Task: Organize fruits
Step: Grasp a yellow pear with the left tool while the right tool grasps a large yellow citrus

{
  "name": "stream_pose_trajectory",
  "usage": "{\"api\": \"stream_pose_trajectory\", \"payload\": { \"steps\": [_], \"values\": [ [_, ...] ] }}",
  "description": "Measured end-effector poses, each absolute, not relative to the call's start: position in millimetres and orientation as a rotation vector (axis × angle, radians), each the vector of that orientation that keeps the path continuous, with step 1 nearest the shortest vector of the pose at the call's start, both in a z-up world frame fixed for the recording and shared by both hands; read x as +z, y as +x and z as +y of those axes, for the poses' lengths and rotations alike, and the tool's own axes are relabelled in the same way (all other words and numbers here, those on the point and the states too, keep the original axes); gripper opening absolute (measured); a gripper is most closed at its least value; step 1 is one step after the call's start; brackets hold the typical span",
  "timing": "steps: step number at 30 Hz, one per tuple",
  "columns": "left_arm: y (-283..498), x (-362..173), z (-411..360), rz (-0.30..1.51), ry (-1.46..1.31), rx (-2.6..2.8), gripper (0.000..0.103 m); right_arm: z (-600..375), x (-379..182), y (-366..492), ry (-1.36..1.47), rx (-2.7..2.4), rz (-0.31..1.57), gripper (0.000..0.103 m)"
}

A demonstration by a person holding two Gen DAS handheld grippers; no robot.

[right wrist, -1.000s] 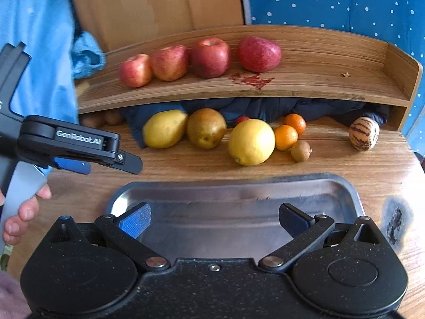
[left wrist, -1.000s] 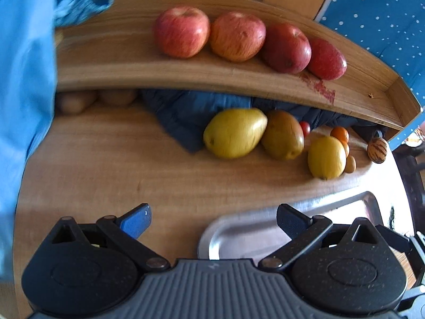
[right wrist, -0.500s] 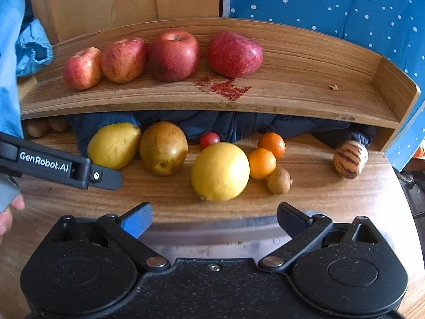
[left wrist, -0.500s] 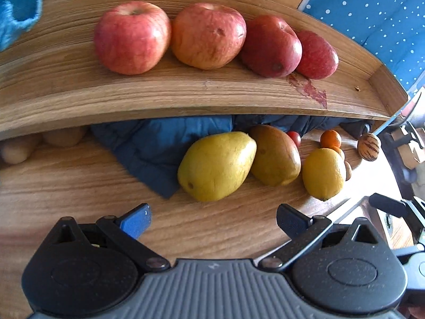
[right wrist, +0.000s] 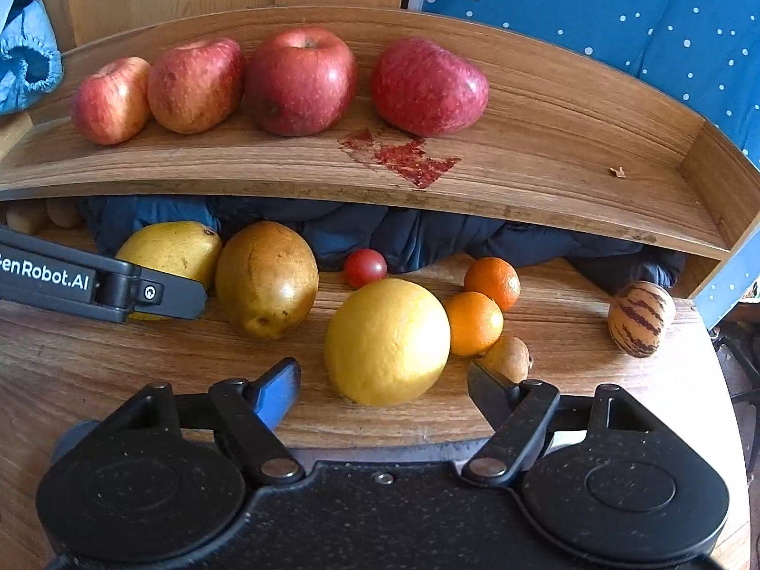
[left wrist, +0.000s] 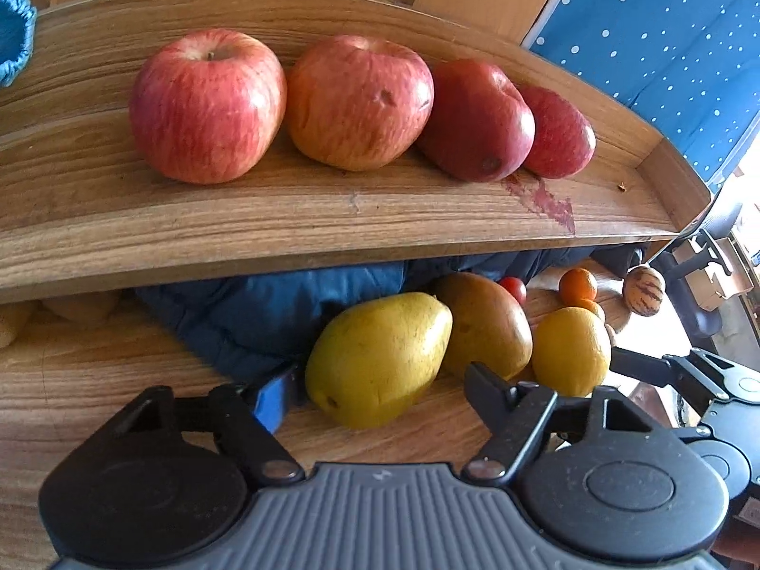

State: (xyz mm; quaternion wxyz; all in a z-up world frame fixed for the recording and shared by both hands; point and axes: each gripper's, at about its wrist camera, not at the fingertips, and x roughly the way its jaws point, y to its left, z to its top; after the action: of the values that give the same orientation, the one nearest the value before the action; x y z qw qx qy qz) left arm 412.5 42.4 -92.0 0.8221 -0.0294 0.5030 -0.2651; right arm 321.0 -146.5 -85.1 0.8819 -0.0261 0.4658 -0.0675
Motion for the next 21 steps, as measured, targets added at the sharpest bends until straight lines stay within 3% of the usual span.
{"api": "stream_pose_trajectory", "payload": {
  "steps": [5,11,14,21],
  "values": [
    [414.4,-89.3,47.1,1.059,-0.058,-0.564,0.067,-146.9,-88.3,330.3,-0.055,-0.135,0.973,0.074],
    [411.1,-89.9,44.6,1.06,-0.04,-0.562,0.064,-146.1,-89.3,337.2,-0.059,-0.132,0.962,0.068],
    [408.3,-89.3,43.5,1.071,-0.039,-0.565,0.063,-145.2,-87.4,340.8,-0.07,-0.133,0.949,0.06],
    [408.8,-91.1,39.2,1.09,-0.045,-0.588,0.061,-149.1,-82.7,336.2,-0.032,-0.142,0.952,0.06]
  ]
}}
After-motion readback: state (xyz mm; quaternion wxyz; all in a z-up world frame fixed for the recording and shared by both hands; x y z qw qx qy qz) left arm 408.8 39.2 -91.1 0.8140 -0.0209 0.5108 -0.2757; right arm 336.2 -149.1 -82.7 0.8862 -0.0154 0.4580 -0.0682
